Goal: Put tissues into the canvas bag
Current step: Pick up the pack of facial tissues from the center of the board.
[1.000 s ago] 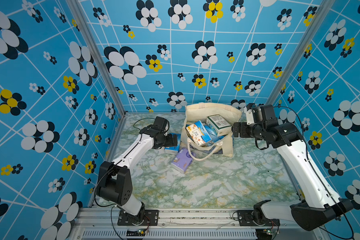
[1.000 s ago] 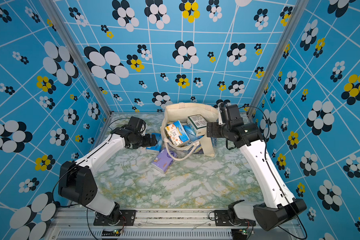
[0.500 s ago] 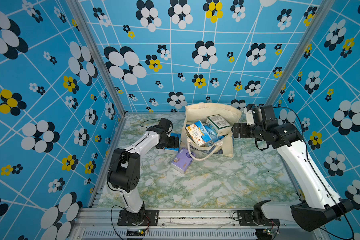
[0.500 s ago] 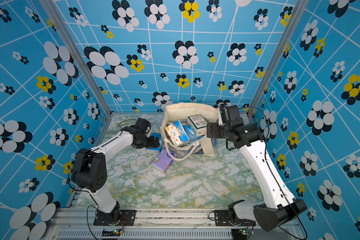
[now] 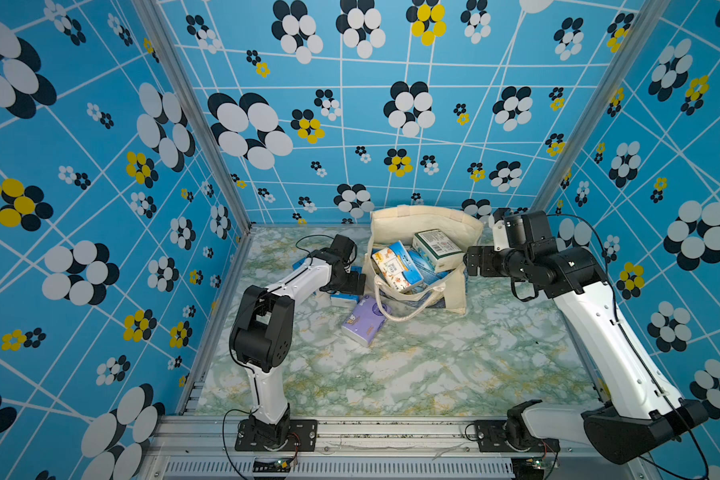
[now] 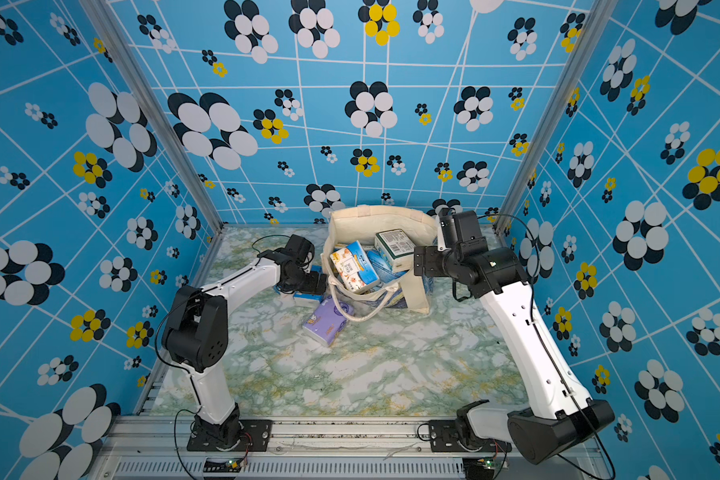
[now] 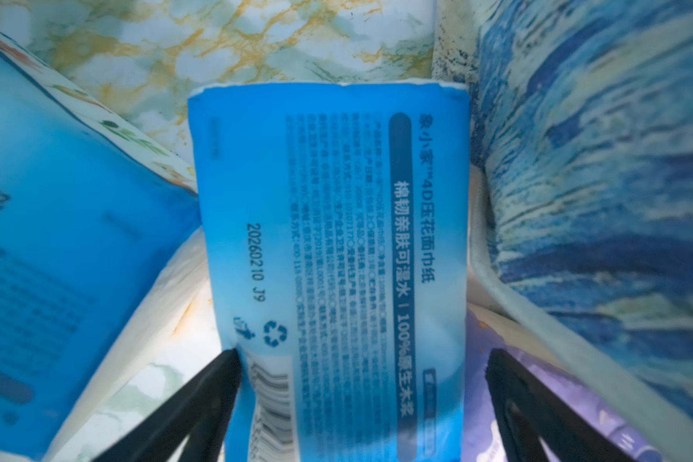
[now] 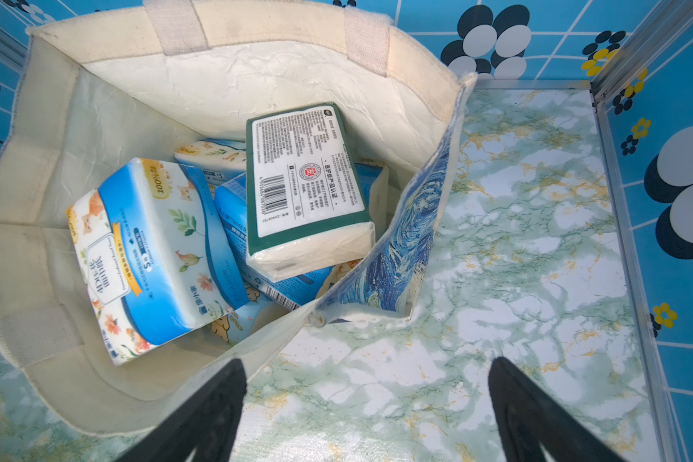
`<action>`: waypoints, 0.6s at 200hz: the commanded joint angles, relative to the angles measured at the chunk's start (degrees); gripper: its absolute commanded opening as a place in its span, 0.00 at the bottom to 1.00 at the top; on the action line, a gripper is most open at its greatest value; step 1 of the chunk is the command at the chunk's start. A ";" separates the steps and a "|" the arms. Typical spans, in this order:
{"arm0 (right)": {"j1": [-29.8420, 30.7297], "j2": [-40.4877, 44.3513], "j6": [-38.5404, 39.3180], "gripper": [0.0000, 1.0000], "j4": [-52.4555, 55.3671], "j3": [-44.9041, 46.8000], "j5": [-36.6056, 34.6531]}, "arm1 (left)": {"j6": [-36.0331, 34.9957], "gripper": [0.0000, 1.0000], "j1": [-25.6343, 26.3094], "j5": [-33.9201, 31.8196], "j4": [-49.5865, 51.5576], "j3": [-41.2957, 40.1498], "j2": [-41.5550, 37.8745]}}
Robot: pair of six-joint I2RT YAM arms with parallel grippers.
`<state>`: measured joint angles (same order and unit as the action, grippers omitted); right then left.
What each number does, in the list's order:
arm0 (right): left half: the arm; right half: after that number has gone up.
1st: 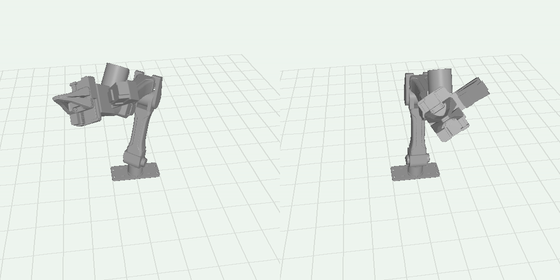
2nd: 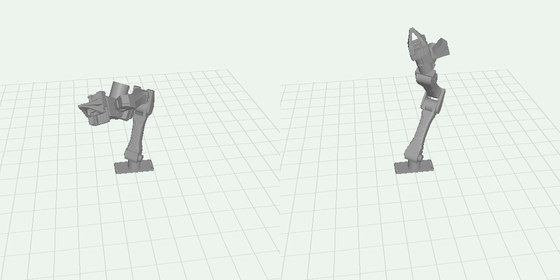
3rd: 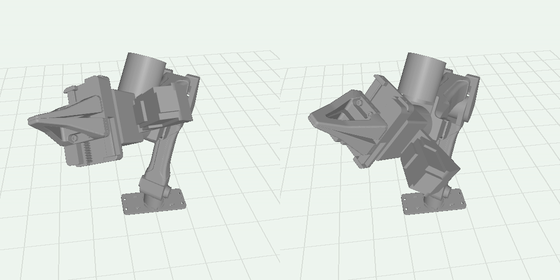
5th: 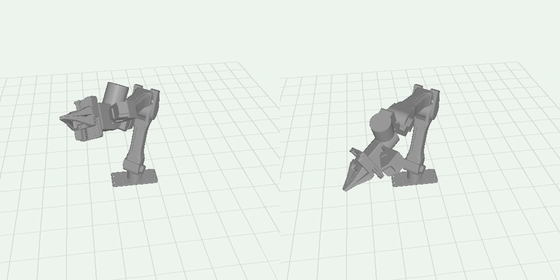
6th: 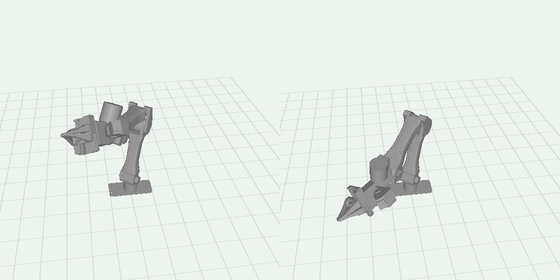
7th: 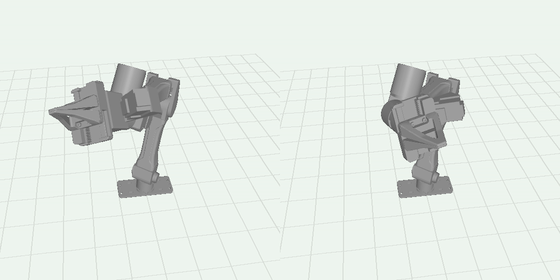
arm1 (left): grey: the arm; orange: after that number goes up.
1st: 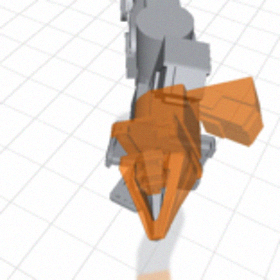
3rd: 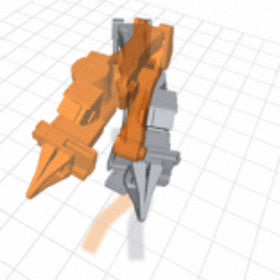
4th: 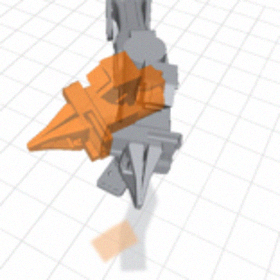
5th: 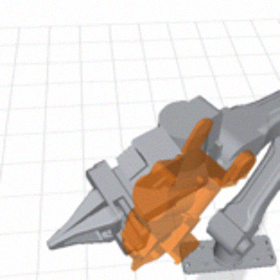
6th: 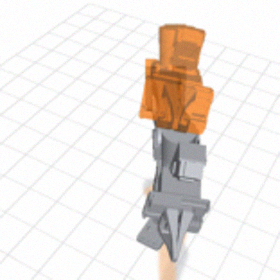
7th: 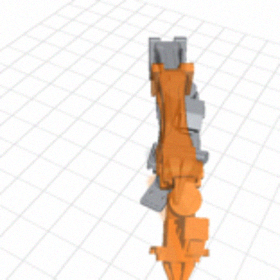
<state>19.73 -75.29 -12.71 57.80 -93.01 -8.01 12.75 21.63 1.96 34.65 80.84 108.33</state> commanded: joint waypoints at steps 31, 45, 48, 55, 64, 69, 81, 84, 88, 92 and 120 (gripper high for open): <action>-0.21 0.90 0.23 0.97 -0.74 0.90 0.36 | 0.71 0.98 0.72 -4.47 -0.61 0.05 2.78; -0.21 0.84 0.22 0.97 -0.89 0.90 0.41 | 1.31 0.92 0.70 -5.15 -1.40 -0.26 3.30; -0.21 0.84 0.23 0.97 -0.93 0.89 0.37 | 1.35 0.90 0.74 -5.28 -1.50 -0.32 3.48; -0.22 0.84 0.16 0.97 -0.94 0.90 0.45 | 1.45 0.85 0.70 -5.20 -1.48 -0.16 3.97; -0.22 0.84 0.21 0.97 -0.94 0.90 0.50 | 1.63 0.79 0.82 -4.95 -1.47 -0.07 4.32; -0.21 0.92 0.18 0.97 -0.99 0.90 0.49 | 1.74 0.76 0.79 -4.94 -1.64 -0.14 4.47; -0.21 1.02 0.27 0.97 -1.02 0.86 0.31 | 1.86 0.68 0.87 -5.03 -1.62 -0.22 4.60; -0.21 1.10 0.31 0.97 -1.02 0.88 0.28 | 1.88 0.66 0.87 -4.97 -1.53 -0.21 4.53; -0.24 1.15 0.32 0.97 -1.02 0.90 0.34 | 1.92 0.62 0.87 -5.03 -1.44 -0.26 4.37; -0.22 1.19 0.32 0.97 -1.02 0.90 0.32 | 1.85 0.59 0.87 -5.08 -1.35 -0.40 4.16; -0.21 1.52 0.19 0.97 -1.20 0.89 0.27 | 2.71 0.49 0.26 -3.81 -0.42 -2.15 0.22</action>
<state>19.73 -75.11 -12.71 57.58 -92.49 -8.01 14.39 22.15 -2.31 32.51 80.79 110.67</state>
